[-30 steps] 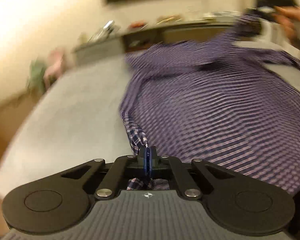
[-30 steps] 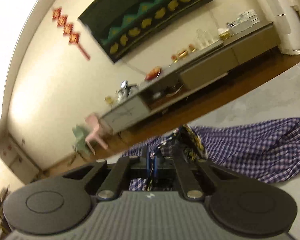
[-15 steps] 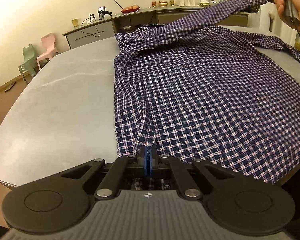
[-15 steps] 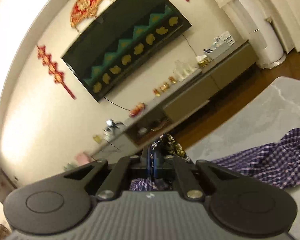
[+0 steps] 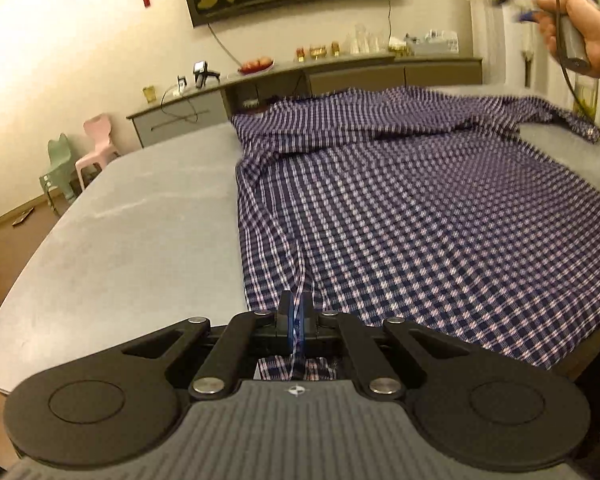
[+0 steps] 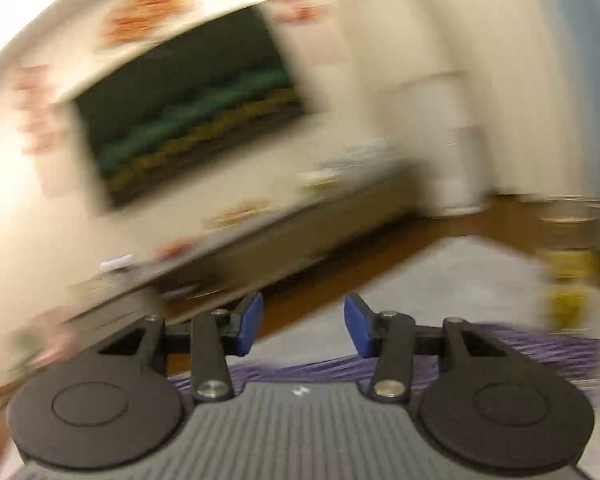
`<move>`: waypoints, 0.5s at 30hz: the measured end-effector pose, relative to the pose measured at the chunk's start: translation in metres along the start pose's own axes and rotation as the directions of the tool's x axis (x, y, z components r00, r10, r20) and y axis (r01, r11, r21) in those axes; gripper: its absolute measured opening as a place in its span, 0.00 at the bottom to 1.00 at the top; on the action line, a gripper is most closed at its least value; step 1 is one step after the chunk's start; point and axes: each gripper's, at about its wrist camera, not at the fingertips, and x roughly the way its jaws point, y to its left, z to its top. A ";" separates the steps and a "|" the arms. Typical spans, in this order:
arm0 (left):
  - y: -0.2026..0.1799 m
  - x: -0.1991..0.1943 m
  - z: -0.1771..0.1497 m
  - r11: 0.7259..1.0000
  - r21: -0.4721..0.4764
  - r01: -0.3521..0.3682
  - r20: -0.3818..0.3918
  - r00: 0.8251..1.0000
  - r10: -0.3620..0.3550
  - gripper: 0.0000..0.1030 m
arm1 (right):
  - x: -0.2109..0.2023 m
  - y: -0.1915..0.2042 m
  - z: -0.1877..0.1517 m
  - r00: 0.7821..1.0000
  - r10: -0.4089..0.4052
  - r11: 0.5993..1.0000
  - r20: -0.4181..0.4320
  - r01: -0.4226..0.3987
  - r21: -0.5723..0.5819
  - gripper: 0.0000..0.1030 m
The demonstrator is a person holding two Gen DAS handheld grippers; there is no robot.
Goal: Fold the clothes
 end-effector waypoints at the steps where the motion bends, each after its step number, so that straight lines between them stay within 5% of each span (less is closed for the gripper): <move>1: 0.000 -0.002 0.000 1.000 0.007 0.000 0.010 1.000 0.000 0.01 | -0.001 0.018 -0.007 0.994 0.105 0.994 -0.043 -0.106 -0.029 0.50; 2: -0.001 -0.003 -0.001 1.000 0.014 -0.001 0.020 1.000 0.001 0.01 | 0.004 0.040 -0.019 0.965 0.227 0.971 -0.130 -0.234 -0.039 0.53; 4: 0.000 -0.006 -0.004 1.000 0.022 -0.008 0.042 0.999 0.007 0.01 | 0.032 0.082 -0.064 0.807 0.451 0.885 -0.380 -0.461 0.071 0.56; 5: 0.003 -0.007 -0.006 1.000 0.020 -0.014 0.049 0.999 0.013 0.03 | 0.047 0.099 -0.084 0.731 0.505 0.851 -0.458 -0.509 0.126 0.56; 7: 0.008 -0.002 -0.012 1.000 0.028 -0.001 0.035 0.999 0.000 0.14 | 0.077 0.127 -0.119 0.670 0.509 0.845 -0.540 -0.509 0.165 0.56; 8: 0.011 0.001 -0.015 0.999 0.031 0.010 0.026 1.000 -0.010 0.28 | 0.092 0.142 -0.137 0.636 0.510 0.842 -0.579 -0.507 0.184 0.56; 9: 0.013 0.004 -0.017 0.999 0.030 0.018 0.021 1.000 -0.019 0.45 | 0.106 0.153 -0.151 0.613 0.505 0.844 -0.608 -0.499 0.199 0.56; 11: 0.016 0.011 -0.022 0.998 0.027 0.050 0.004 0.999 -0.050 0.61 | 0.134 0.167 -0.169 0.603 0.488 0.859 -0.631 -0.462 0.222 0.56; 15: 0.016 0.025 -0.027 0.993 0.019 0.119 -0.033 0.992 -0.119 0.66 | 0.182 0.184 -0.187 0.622 0.457 0.884 -0.636 -0.398 0.246 0.61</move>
